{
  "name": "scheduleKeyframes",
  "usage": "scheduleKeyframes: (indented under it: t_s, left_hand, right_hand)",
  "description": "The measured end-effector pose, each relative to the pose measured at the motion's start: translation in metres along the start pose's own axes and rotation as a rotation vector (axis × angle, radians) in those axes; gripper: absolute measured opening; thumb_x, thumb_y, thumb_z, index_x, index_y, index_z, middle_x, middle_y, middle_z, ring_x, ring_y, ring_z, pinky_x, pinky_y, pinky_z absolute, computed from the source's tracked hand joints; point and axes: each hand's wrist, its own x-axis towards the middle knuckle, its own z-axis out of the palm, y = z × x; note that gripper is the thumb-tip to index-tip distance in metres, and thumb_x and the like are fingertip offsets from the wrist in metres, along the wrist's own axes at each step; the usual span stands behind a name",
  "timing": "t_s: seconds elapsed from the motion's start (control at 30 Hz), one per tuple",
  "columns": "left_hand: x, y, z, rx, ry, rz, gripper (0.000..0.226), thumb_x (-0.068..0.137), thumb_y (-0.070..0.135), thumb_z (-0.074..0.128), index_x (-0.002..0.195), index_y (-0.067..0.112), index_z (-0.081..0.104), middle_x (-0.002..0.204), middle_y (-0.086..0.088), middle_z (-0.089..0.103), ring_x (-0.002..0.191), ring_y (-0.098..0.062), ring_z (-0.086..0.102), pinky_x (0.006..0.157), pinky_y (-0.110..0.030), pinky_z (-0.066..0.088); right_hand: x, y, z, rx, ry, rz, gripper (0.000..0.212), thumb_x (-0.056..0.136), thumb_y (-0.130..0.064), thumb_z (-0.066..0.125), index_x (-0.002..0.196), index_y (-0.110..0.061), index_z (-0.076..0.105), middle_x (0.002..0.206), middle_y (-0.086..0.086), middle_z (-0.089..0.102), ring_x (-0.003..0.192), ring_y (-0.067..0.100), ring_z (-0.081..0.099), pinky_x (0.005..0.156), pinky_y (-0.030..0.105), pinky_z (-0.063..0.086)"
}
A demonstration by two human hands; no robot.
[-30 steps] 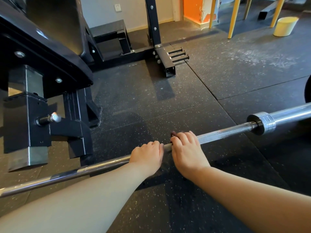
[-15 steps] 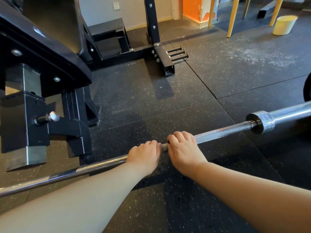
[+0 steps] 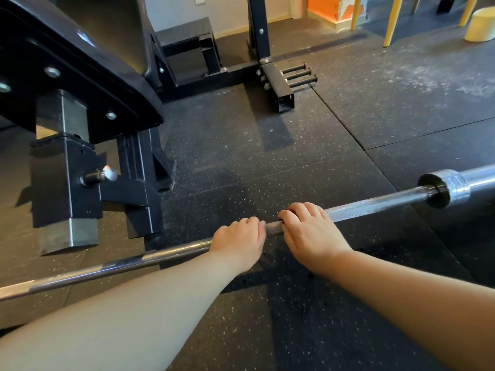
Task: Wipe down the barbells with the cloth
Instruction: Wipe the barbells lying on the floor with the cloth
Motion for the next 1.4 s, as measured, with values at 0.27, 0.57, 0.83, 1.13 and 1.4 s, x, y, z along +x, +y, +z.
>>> scheduleKeyframes:
  t_s: [0.27, 0.57, 0.83, 1.13, 1.4]
  left_hand:
    - [0.0, -0.005, 0.0, 0.134, -0.014, 0.153, 0.029, 0.108, 0.03, 0.037, 0.132, 0.017, 0.047, 0.114, -0.001, 0.058, 0.083, -0.016, 0.054, 0.061, -0.029, 0.042]
    - [0.001, -0.004, -0.002, 0.047, -0.033, 0.037, 0.028, 0.109, 0.039, 0.028, 0.119, 0.023, 0.049, 0.106, 0.004, 0.058, 0.079, -0.014, 0.054, 0.056, -0.028, 0.031]
    - [-0.002, -0.007, -0.003, 0.058, -0.04, 0.105, 0.027, 0.109, 0.036, 0.032, 0.124, 0.021, 0.049, 0.113, 0.002, 0.06, 0.082, -0.015, 0.054, 0.062, -0.03, 0.037]
    - [0.001, -0.011, 0.001, 0.038, -0.052, 0.053, 0.028, 0.109, 0.039, 0.027, 0.115, 0.024, 0.049, 0.102, 0.005, 0.058, 0.079, -0.018, 0.057, 0.06, -0.033, 0.04]
    - [-0.002, -0.005, -0.002, 0.03, -0.09, 0.034, 0.02, 0.103, 0.036, 0.05, 0.118, 0.023, 0.049, 0.114, 0.001, 0.06, 0.094, -0.023, 0.063, 0.069, -0.036, 0.04]
  right_hand:
    - [-0.012, 0.029, -0.002, 0.018, 0.167, 0.147, 0.041, 0.098, -0.035, 0.036, 0.116, -0.015, 0.067, 0.108, 0.006, 0.063, 0.1, 0.033, 0.057, 0.092, 0.047, 0.048]
    - [0.003, 0.012, -0.004, 0.031, 0.037, -0.056, 0.038, 0.101, -0.036, 0.036, 0.122, -0.021, 0.063, 0.11, 0.0, 0.064, 0.1, 0.026, 0.059, 0.096, 0.042, 0.047]
    - [0.003, 0.002, 0.01, 0.136, 0.149, 0.186, 0.039, 0.098, -0.034, 0.037, 0.114, -0.016, 0.067, 0.107, 0.002, 0.065, 0.101, 0.029, 0.056, 0.097, 0.043, 0.043]
    - [0.009, 0.013, -0.005, 0.019, -0.011, -0.049, 0.041, 0.101, -0.039, 0.031, 0.119, -0.023, 0.064, 0.108, -0.002, 0.067, 0.097, 0.024, 0.062, 0.1, 0.042, 0.047]
    - [0.014, -0.024, 0.011, 0.066, 0.016, 0.015, 0.044, 0.098, -0.033, 0.031, 0.115, -0.013, 0.066, 0.105, 0.006, 0.067, 0.097, 0.031, 0.061, 0.099, 0.045, 0.048]
